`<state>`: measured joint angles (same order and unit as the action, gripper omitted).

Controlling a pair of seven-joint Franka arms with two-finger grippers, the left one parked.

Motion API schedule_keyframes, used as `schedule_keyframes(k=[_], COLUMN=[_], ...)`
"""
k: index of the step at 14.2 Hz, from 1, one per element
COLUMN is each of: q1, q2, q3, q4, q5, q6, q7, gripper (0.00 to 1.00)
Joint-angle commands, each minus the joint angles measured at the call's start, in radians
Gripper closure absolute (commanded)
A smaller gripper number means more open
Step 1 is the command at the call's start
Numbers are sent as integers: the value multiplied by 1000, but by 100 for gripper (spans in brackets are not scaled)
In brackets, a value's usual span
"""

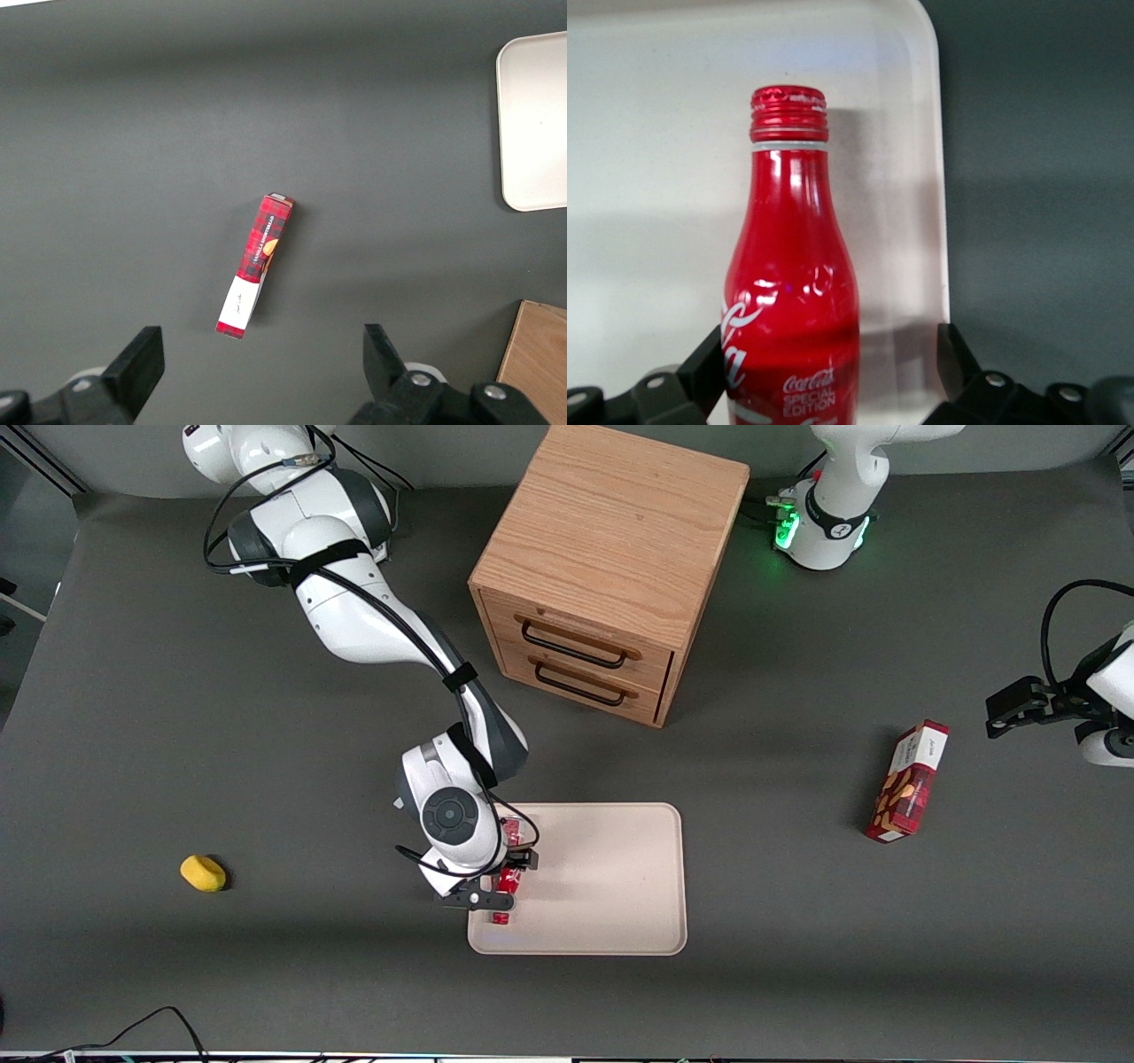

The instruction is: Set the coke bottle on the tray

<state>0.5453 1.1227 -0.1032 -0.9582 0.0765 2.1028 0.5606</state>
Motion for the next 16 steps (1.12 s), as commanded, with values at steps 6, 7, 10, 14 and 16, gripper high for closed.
schedule_keyframes(k=[6,7,10,14,16], q1=[-7,-7,-7,-4,-5], q2=[-47,-57,-92,-121,-144], q3=[8,10,10,10,10], q4=[25,25,25,25,24], q5=[20,20,20,20,22], q6=[-145,-161,-217,-270,-296], q7=[-25,-25,-25,-21,-12], gripper=[0,0,0,0,0])
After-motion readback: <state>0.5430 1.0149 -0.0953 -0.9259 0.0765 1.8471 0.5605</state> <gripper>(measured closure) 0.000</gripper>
